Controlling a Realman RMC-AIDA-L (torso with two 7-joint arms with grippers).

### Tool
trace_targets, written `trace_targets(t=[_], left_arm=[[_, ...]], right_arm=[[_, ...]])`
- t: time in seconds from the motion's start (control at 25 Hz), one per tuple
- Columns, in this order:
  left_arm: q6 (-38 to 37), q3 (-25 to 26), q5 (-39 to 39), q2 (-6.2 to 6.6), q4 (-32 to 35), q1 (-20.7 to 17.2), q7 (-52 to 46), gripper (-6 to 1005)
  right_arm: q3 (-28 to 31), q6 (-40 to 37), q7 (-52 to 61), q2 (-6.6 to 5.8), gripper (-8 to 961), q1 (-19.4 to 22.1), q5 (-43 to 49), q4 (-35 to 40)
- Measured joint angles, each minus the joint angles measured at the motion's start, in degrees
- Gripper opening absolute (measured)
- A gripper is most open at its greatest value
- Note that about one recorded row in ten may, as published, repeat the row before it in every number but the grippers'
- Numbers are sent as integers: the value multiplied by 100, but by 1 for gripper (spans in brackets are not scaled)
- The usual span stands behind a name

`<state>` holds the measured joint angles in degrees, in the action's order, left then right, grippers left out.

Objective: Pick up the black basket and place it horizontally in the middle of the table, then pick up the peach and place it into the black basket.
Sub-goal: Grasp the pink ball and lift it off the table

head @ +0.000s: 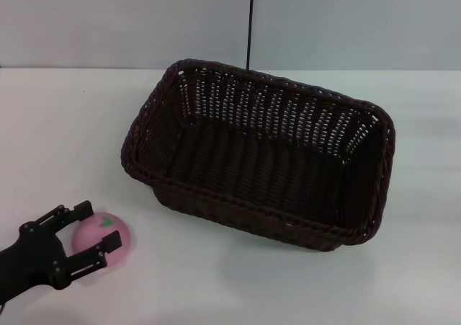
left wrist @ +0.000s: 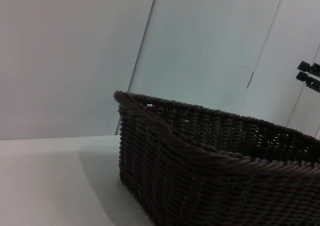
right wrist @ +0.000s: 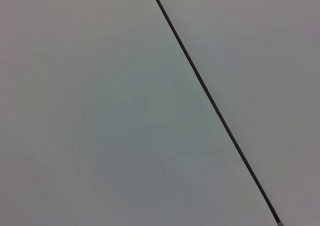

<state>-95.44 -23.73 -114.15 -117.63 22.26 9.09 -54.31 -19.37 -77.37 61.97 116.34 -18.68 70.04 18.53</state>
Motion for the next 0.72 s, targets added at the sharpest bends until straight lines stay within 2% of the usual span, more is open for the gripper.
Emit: trace_targets(t=[0.56, 0.72], left_arm=[[214, -27, -55, -16, 7, 29, 9, 801], [230, -27, -56, -16, 5, 57, 36, 638]], right_arm=[[4, -87, -31, 38, 543, 58, 0, -58], [3, -87, -37, 38, 542, 58, 0, -60]])
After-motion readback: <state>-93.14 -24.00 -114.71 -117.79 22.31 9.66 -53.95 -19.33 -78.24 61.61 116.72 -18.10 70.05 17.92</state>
